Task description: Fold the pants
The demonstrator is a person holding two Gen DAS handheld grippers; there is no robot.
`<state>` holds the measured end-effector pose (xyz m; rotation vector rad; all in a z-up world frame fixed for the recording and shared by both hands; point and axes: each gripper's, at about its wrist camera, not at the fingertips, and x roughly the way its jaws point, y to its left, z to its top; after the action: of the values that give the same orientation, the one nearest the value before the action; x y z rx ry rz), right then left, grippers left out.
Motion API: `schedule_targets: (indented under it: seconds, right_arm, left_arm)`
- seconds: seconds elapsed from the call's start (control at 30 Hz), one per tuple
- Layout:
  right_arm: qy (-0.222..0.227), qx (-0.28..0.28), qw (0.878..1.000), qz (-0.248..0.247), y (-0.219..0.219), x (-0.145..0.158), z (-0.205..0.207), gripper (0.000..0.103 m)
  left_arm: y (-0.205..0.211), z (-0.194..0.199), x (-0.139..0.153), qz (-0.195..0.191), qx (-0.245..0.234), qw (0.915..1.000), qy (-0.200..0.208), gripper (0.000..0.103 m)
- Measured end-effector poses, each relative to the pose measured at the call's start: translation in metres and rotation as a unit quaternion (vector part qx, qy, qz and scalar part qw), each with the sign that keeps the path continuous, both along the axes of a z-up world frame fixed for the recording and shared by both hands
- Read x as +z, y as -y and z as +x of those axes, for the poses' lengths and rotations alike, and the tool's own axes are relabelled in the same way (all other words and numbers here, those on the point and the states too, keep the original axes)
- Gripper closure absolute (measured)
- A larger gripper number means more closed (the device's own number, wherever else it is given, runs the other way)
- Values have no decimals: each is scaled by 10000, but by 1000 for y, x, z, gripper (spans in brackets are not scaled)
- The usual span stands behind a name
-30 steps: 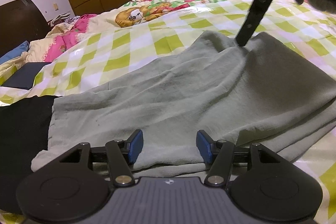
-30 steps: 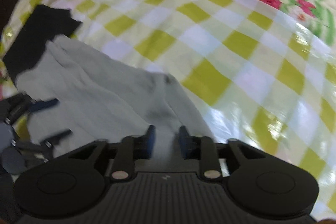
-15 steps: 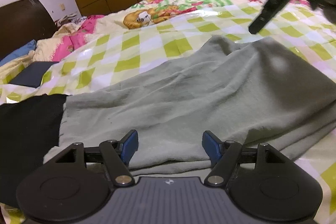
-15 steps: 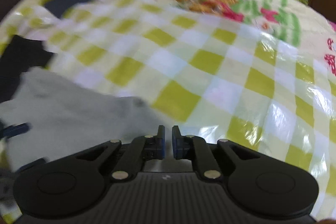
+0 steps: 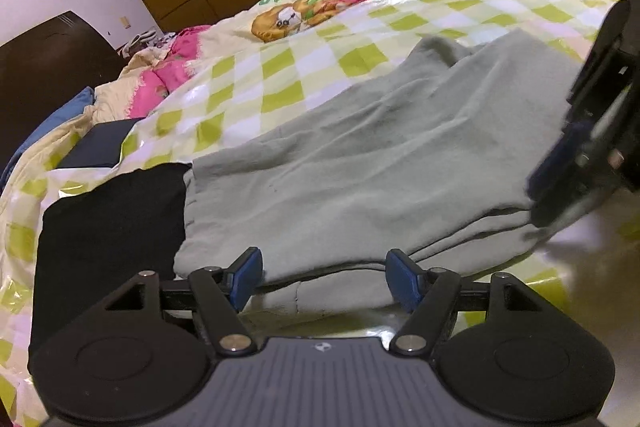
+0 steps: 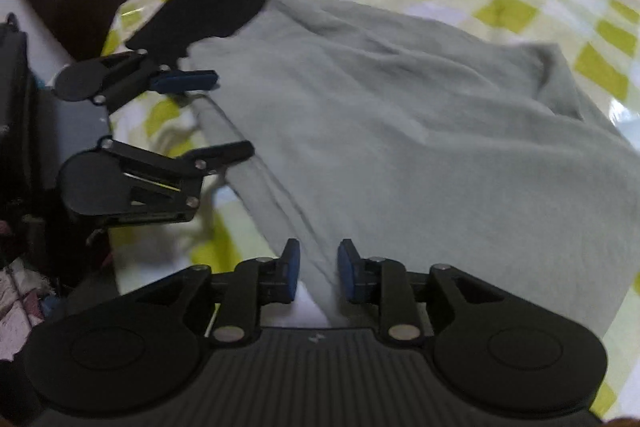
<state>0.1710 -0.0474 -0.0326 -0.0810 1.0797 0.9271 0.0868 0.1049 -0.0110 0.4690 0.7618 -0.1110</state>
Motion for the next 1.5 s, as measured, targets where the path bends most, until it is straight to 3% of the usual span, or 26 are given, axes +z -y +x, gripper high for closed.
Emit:
schedule_targets:
  seconds: [0.17, 0.27, 0.37, 0.47, 0.6, 0.7, 0.8, 0.97, 1.13, 1.2, 1.33, 1.43, 1.47, 1.5]
  right_arm:
    - [86, -326, 9991, 260, -4, -1, 14, 78]
    - [-18, -585, 9982, 96, -1, -16, 19, 77]
    - [-34, -1107, 9937, 190, 27, -12, 23, 77]
    - [109, -1882, 9817, 272, 72, 0, 26, 75]
    - [223, -2929, 9554, 319, 132, 4, 16, 66]
    - [-266, -3389, 9387, 582, 163, -12, 11, 65]
    - [-644, -3445, 9317, 953, 169, -29, 4, 65]
    - [-809, -3461, 9241, 1404, 170, -38, 7, 63]
    - [-693, -3122, 9339, 1601, 157, -25, 4, 63]
    - [-843, -3124, 9329, 1582, 153, -33, 12, 63]
    - [-1342, -3132, 9229, 1792, 148, -50, 22, 62]
    - [-1495, -3095, 9148, 2119, 144, -53, 22, 53]
    - [-1482, -3129, 9136, 2132, 142, -54, 23, 57]
    - [-1468, -3176, 9129, 2102, 141, -55, 24, 76]
  left_arm:
    - [5, 14, 5, -349, 44, 9989, 304, 21]
    - [9, 27, -13, -310, 65, 9995, 44, 21]
    - [4, 26, -24, -225, 44, 9997, -79, 21]
    - [2, 25, -17, -267, 90, 9996, -65, 21]
    - [8, 25, -18, -165, 74, 9998, -12, 21]
    - [15, 25, -17, -129, 12, 9999, 18, 21]
    - [21, 23, -14, -138, -73, 9999, 32, 21]
    - [26, 25, -11, -237, -42, 9997, 3, 21]
    - [28, 27, -13, -294, -62, 9995, -52, 21]
    - [29, 28, -14, -325, -56, 9994, -68, 21]
    - [31, 29, -14, -369, -48, 9993, -66, 21]
    - [33, 31, -16, -385, -65, 9992, -114, 21]
    - [34, 32, -16, -395, -67, 9991, -127, 21]
    - [36, 33, -16, -396, -83, 9991, -121, 21]
